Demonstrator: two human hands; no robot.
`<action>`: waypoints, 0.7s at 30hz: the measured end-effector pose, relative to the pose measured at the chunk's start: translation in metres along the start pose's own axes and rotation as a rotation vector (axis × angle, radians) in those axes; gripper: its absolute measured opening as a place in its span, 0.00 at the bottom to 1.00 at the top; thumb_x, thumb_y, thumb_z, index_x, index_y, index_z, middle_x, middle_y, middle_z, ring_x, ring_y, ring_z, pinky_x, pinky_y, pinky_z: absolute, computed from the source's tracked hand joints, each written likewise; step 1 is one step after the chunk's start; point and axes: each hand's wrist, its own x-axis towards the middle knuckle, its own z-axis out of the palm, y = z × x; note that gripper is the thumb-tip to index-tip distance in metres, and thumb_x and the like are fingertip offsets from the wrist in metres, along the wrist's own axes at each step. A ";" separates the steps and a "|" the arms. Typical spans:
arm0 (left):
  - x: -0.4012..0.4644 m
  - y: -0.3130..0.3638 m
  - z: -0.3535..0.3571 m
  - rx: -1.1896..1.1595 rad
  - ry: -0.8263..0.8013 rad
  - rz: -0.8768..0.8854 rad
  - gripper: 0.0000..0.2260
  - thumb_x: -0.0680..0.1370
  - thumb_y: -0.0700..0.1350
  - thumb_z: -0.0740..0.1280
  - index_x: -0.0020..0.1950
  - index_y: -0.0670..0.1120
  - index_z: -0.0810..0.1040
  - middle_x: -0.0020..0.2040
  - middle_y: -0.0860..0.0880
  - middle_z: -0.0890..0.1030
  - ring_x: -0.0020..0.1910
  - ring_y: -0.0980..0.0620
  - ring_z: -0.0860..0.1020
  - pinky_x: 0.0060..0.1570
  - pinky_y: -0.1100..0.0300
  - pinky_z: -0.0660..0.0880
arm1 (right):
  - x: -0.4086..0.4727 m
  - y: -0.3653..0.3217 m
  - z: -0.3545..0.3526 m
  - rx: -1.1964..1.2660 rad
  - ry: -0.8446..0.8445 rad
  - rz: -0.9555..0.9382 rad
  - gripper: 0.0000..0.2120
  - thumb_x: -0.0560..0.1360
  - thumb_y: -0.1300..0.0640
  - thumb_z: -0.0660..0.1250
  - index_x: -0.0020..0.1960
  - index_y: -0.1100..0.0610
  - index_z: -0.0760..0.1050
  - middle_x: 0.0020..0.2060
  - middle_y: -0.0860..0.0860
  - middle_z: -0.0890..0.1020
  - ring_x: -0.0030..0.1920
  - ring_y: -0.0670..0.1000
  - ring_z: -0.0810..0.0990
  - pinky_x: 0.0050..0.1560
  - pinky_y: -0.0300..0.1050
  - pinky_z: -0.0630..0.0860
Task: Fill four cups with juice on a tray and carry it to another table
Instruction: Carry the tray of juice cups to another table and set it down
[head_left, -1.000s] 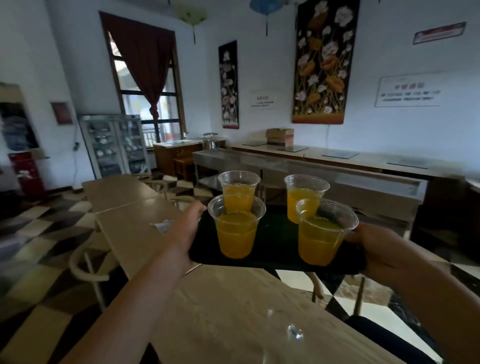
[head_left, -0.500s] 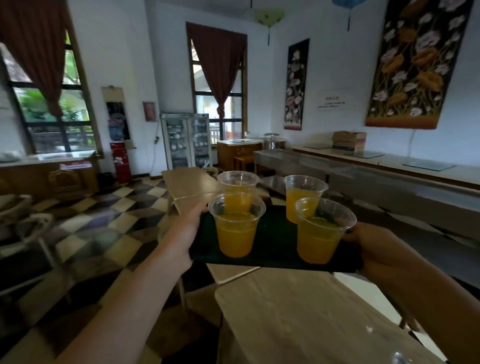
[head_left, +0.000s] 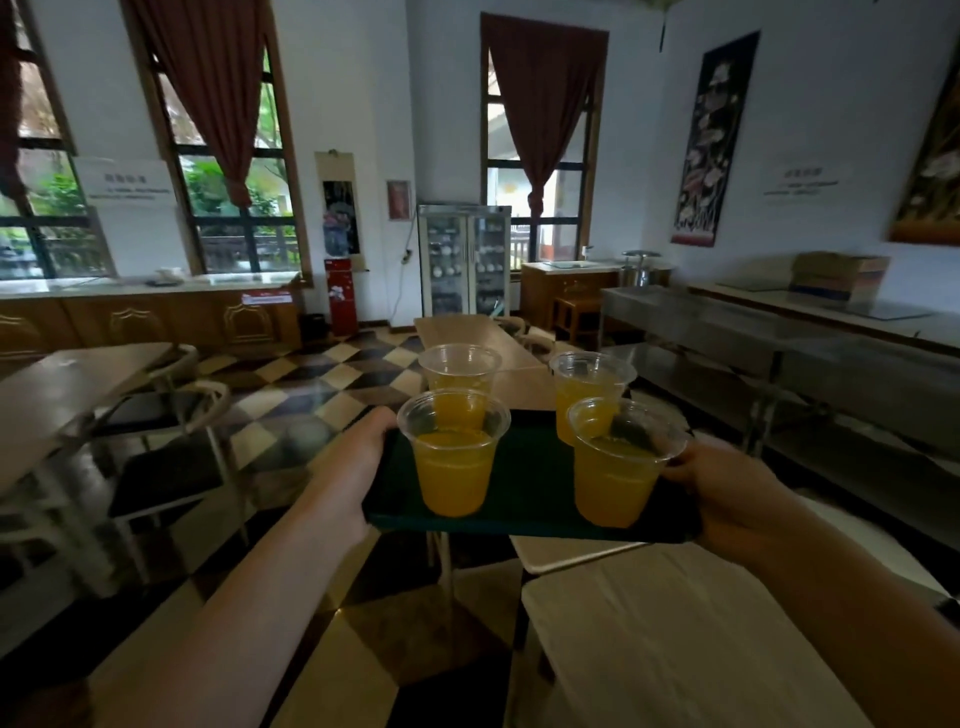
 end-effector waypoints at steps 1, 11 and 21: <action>0.011 0.000 -0.003 -0.002 0.006 0.000 0.19 0.75 0.57 0.71 0.60 0.47 0.86 0.55 0.41 0.88 0.56 0.39 0.86 0.64 0.39 0.79 | 0.010 0.001 0.005 0.014 -0.003 -0.003 0.14 0.81 0.67 0.55 0.56 0.57 0.78 0.53 0.60 0.82 0.51 0.60 0.82 0.41 0.53 0.80; 0.128 0.021 -0.004 -0.014 0.065 -0.015 0.15 0.78 0.54 0.70 0.58 0.47 0.86 0.50 0.42 0.89 0.55 0.40 0.86 0.64 0.41 0.79 | 0.136 -0.016 0.060 -0.080 -0.103 0.010 0.21 0.79 0.71 0.52 0.60 0.55 0.78 0.55 0.58 0.82 0.54 0.58 0.81 0.38 0.48 0.79; 0.266 0.067 -0.018 -0.055 0.163 -0.002 0.14 0.79 0.55 0.69 0.59 0.50 0.85 0.52 0.42 0.88 0.54 0.41 0.85 0.63 0.43 0.79 | 0.298 -0.034 0.138 -0.067 -0.182 0.023 0.23 0.79 0.73 0.52 0.66 0.58 0.75 0.60 0.61 0.79 0.59 0.61 0.77 0.47 0.52 0.78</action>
